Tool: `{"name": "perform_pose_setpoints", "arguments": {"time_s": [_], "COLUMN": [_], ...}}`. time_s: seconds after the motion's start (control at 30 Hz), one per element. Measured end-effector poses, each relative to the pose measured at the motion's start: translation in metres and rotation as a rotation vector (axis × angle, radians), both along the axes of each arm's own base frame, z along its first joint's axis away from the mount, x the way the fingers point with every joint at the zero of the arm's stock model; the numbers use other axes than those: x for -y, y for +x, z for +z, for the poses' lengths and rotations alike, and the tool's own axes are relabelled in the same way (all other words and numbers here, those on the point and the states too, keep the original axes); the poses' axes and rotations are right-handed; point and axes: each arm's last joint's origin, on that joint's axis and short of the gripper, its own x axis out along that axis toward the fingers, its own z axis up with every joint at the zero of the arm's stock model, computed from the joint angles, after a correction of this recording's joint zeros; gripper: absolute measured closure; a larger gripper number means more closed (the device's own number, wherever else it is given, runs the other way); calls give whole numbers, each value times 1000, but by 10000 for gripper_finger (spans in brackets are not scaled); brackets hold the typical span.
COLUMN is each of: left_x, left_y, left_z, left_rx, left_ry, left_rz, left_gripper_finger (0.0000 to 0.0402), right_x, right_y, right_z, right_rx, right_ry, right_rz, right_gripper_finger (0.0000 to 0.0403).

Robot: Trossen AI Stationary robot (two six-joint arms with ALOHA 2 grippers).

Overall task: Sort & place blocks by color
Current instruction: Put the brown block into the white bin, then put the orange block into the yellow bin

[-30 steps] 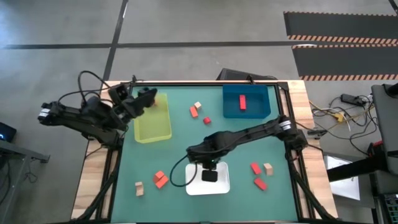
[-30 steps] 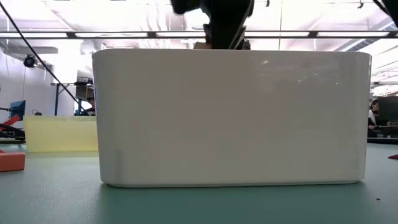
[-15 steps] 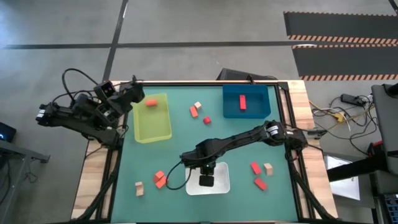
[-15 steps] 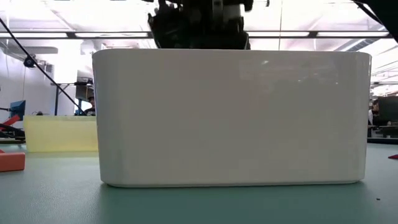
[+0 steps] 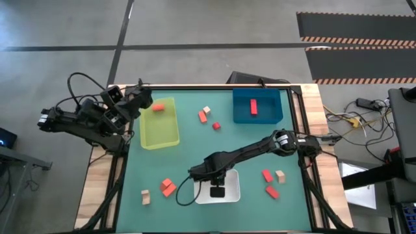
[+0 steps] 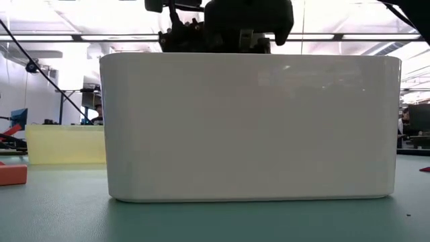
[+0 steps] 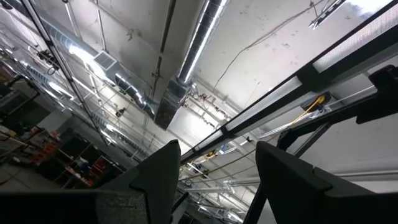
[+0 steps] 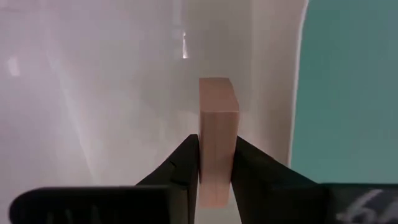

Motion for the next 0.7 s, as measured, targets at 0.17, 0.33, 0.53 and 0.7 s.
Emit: {"name": "perform_pose_setpoints", "arguments": {"time_s": [0.17, 0.33, 0.53, 0.7], "left_x": [0, 1, 1, 3], "left_y": [1, 3, 7, 15], "left_z": [-1, -2, -12, -22], "left_rx": [-5, -13, -49, -137], "left_ry": [0, 2, 6, -30], "left_rz": [0, -1, -2, -51], "left_gripper_finger": [207, 207, 207, 207], "right_x": [0, 1, 4, 13], "right_y": [0, -3, -11, -26], "right_z": [0, 4, 52, 94], "right_rx": [-1, -26, 69, 182], "right_ry": [0, -6, 4, -124], "right_rz": [-1, 0, 37, 44], "right_gripper_finger": [302, 272, 258, 266]}}
